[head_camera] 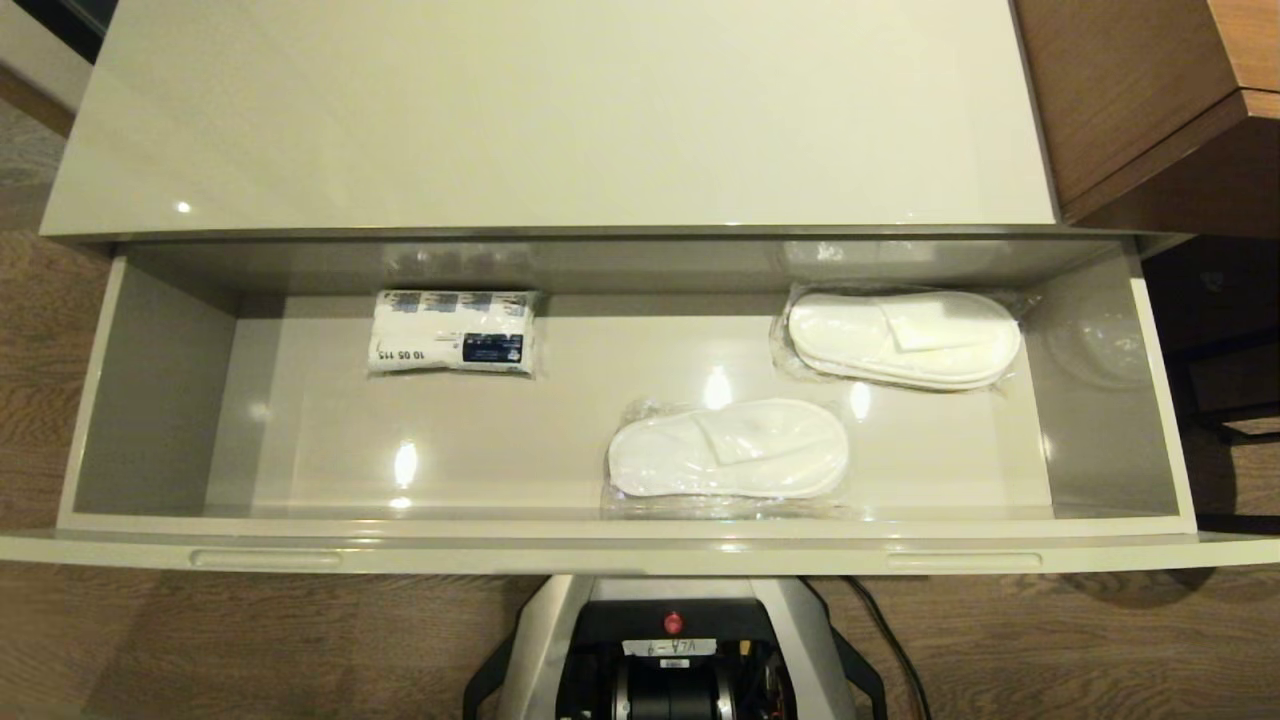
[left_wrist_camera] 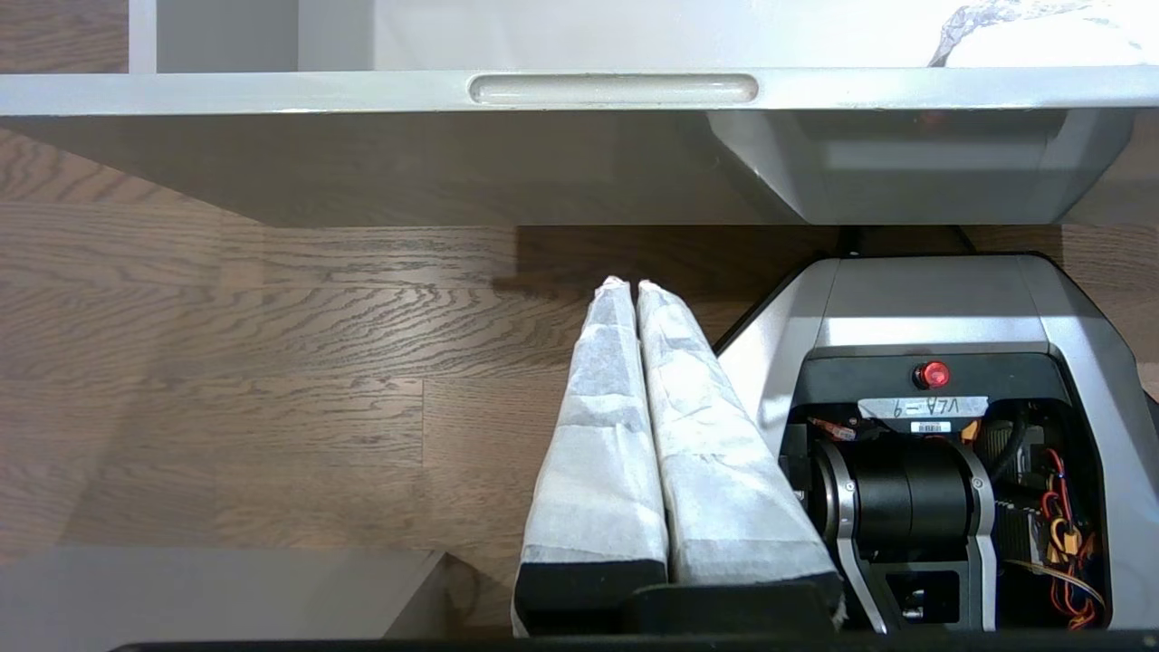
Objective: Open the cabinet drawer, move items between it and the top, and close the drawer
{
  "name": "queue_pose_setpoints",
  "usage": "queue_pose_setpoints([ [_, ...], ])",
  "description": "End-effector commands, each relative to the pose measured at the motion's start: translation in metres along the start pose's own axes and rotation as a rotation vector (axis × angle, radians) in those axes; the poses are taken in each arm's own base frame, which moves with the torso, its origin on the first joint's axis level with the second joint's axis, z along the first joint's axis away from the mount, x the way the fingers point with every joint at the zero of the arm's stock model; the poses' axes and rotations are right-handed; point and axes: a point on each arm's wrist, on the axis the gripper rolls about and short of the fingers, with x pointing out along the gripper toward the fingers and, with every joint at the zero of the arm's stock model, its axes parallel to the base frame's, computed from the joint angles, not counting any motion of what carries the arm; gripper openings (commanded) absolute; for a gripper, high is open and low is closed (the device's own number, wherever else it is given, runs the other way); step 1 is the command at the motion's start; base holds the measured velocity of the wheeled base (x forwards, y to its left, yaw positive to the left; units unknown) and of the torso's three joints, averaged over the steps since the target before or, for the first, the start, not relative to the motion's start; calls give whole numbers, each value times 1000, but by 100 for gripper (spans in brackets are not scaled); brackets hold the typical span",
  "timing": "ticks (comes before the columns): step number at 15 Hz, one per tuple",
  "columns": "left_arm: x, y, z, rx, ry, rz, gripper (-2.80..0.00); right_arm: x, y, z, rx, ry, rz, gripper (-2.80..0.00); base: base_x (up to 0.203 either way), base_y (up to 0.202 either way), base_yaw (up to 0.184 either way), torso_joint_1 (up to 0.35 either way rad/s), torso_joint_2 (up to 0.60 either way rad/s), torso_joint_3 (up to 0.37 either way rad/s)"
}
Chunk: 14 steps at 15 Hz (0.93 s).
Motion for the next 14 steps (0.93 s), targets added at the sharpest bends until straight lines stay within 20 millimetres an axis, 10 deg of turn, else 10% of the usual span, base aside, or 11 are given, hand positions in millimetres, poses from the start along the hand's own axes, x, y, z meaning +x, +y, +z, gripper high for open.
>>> queue_pose_setpoints([
  [1,0,0,0,0,2,0,-280,0,0,0,0,2,0,-280,0,0,0,0,0,0],
  [14,0,0,0,0,2,0,-280,0,0,0,0,1,-1,-280,0,0,0,0,0,0],
])
